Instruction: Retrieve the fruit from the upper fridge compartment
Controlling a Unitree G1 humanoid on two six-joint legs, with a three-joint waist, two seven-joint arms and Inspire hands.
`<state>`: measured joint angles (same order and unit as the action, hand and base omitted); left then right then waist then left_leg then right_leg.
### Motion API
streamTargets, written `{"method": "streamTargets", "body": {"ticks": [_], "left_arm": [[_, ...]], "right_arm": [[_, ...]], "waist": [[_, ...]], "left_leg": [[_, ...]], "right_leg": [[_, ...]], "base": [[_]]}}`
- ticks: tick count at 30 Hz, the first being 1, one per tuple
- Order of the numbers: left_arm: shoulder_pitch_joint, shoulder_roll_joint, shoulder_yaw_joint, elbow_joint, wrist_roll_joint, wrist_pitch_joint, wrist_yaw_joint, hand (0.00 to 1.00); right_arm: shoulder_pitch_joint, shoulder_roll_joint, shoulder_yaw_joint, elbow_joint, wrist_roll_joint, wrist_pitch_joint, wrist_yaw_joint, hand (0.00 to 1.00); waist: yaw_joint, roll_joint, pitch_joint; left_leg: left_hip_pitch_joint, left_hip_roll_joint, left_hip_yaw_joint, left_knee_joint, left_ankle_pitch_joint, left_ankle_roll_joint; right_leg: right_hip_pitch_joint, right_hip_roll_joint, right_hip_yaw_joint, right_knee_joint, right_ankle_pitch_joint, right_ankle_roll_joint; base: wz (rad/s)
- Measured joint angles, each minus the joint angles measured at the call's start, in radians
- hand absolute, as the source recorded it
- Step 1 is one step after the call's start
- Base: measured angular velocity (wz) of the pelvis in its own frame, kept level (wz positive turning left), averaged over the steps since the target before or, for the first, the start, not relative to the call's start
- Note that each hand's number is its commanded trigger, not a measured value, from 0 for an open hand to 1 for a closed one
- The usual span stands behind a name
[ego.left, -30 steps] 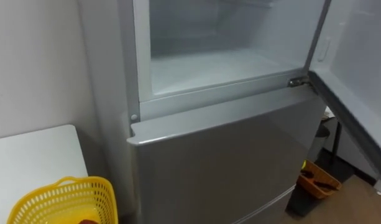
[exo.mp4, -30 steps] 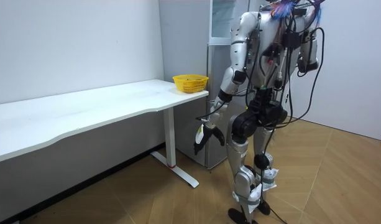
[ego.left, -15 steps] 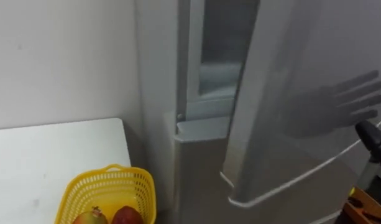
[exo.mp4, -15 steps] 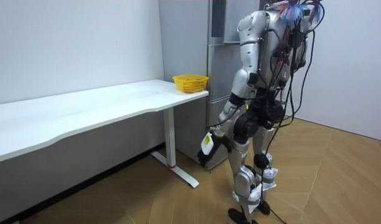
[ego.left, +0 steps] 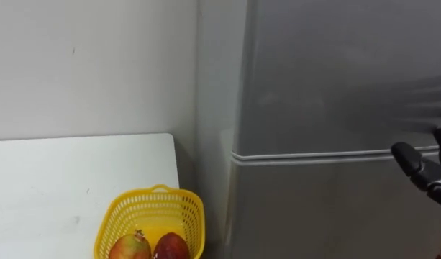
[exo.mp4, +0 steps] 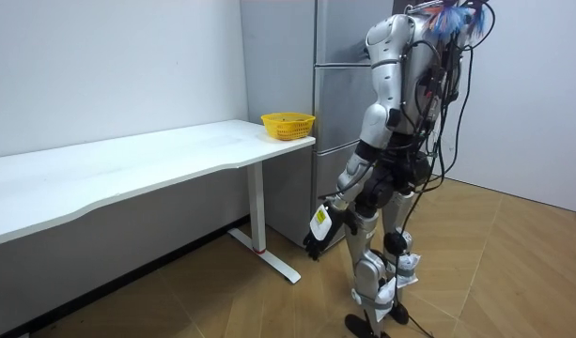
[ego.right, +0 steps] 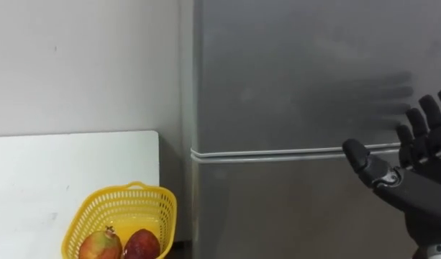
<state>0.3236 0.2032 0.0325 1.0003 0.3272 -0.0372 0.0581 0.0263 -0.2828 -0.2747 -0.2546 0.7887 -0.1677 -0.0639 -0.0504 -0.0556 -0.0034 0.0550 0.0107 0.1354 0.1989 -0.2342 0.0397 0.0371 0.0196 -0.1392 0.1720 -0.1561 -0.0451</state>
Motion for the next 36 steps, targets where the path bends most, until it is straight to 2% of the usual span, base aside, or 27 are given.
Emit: {"method": "streamTargets", "body": {"ticks": [9,14,19,23,26,30,36], "left_arm": [[-0.008,0.000,0.003,-0.004,0.019,0.000,-0.001,0.00],[-0.010,0.000,0.004,-0.019,0.037,0.003,-0.001,0.00],[-0.015,0.001,0.005,-0.022,0.037,0.003,0.000,0.00],[-0.021,0.001,0.005,-0.022,0.038,0.002,0.001,0.00],[-0.016,0.001,0.005,-0.029,0.038,0.003,0.006,0.00],[-0.008,-0.001,0.004,-0.028,0.037,0.003,0.028,0.00],[0.004,-0.017,0.002,-0.018,0.028,0.008,0.067,0.00]], "right_arm": [[0.000,0.000,0.002,0.000,-0.003,-0.003,0.000,0.00],[0.001,0.000,0.002,0.000,-0.022,-0.002,0.003,0.00],[0.000,0.000,0.002,0.000,-0.023,0.003,0.003,0.00],[0.001,0.000,0.002,0.000,-0.030,0.003,0.002,0.00],[0.001,0.000,0.002,0.005,-0.025,0.005,-0.005,0.00],[0.005,0.001,-0.025,0.009,-0.031,0.007,-0.060,0.00],[0.039,0.000,-0.057,0.047,-0.055,0.007,-0.211,0.00]], "waist": [[-0.003,-0.001,0.0004],[-0.023,-0.007,0.0011],[-0.027,-0.008,0.0010],[-0.026,-0.006,0.0013],[-0.028,0.001,0.0048],[-0.029,0.010,0.0037],[-0.036,0.025,-0.0038]], "left_leg": [[0.001,0.000,0.001,-0.001,0.000,0.000],[0.002,0.000,-0.001,0.000,0.000,0.000],[0.010,0.000,-0.001,0.000,0.000,0.000],[0.010,0.000,-0.001,-0.001,0.000,0.000],[0.009,0.000,-0.002,-0.001,0.000,0.000],[0.009,-0.001,-0.002,0.000,0.000,0.000],[0.011,-0.001,-0.002,0.000,0.000,0.000]], "right_leg": [[0.002,0.000,0.000,0.000,0.000,0.000],[0.008,-0.001,0.000,-0.003,0.000,0.000],[0.014,-0.001,0.001,-0.003,-0.001,0.001],[0.016,-0.001,0.001,-0.001,0.000,0.001],[0.016,-0.001,0.000,-0.002,0.000,0.001],[0.015,-0.002,0.000,-0.003,0.000,0.001],[0.014,-0.001,-0.001,-0.003,0.000,0.001]], "base": [[0.00],[0.03],[0.00],[0.00],[0.00],[0.00],[0.00]]}}
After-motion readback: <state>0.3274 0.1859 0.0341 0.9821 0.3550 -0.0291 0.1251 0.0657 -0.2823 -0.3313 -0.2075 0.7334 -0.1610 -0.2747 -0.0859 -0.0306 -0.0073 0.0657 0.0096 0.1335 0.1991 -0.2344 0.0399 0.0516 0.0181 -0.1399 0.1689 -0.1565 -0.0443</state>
